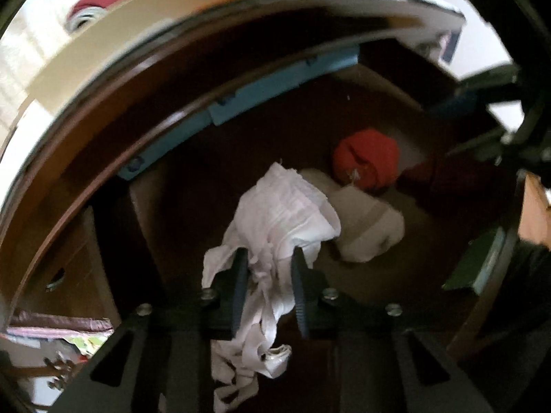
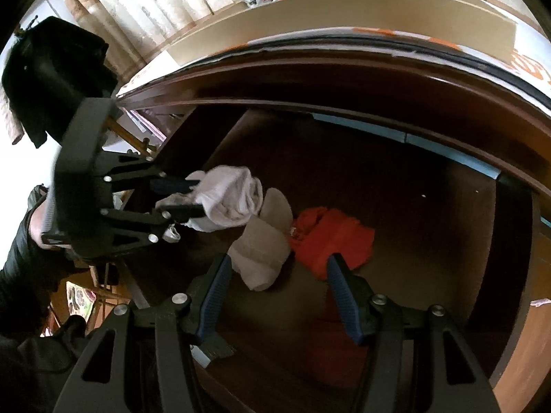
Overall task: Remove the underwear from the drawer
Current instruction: 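Close the left gripper on the white cloth while the right moves over the beige sock, then close the right gripper on the beige sock in the drawer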
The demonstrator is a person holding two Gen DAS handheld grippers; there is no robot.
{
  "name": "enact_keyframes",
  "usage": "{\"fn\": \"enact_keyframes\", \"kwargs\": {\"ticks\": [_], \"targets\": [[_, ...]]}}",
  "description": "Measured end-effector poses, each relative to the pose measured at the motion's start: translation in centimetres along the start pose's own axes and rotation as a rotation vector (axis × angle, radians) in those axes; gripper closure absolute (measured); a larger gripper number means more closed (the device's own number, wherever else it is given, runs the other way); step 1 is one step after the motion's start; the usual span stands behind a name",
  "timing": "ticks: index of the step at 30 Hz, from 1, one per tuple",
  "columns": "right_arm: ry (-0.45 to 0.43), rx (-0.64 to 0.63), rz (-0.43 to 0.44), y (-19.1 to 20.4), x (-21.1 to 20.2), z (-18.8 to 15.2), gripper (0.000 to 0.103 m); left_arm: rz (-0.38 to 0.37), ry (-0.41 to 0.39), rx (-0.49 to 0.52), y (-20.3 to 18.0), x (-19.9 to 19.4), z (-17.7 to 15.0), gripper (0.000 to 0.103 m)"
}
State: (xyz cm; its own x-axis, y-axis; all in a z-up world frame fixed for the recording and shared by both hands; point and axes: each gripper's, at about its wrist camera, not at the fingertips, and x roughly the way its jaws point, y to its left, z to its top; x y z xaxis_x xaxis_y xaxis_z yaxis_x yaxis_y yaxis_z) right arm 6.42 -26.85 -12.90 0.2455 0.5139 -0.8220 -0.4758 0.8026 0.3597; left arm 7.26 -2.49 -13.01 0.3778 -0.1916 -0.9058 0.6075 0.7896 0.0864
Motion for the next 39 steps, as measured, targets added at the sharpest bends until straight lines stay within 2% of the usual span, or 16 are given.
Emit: {"fn": "enact_keyframes", "kwargs": {"ticks": [7, 13, 22, 39], "targets": [[0.018, -0.012, 0.012, 0.9, 1.7, 0.6, 0.043, 0.047, -0.093, -0.129, 0.6, -1.6, -0.8, 0.082], [0.060, -0.027, 0.019, 1.6, 3.7, 1.0, 0.043, 0.075, -0.133, -0.166, 0.1, -2.7, -1.3, 0.083], [0.171, -0.066, 0.009, 2.6, 7.1, 1.4, 0.043, 0.090, -0.159, -0.233, 0.5, -2.9, -1.4, 0.083], [0.348, -0.140, -0.059, 3.7, 10.9, 1.8, 0.043, 0.076, -0.178, -0.261, 0.8, -3.1, -1.9, 0.083]]}}
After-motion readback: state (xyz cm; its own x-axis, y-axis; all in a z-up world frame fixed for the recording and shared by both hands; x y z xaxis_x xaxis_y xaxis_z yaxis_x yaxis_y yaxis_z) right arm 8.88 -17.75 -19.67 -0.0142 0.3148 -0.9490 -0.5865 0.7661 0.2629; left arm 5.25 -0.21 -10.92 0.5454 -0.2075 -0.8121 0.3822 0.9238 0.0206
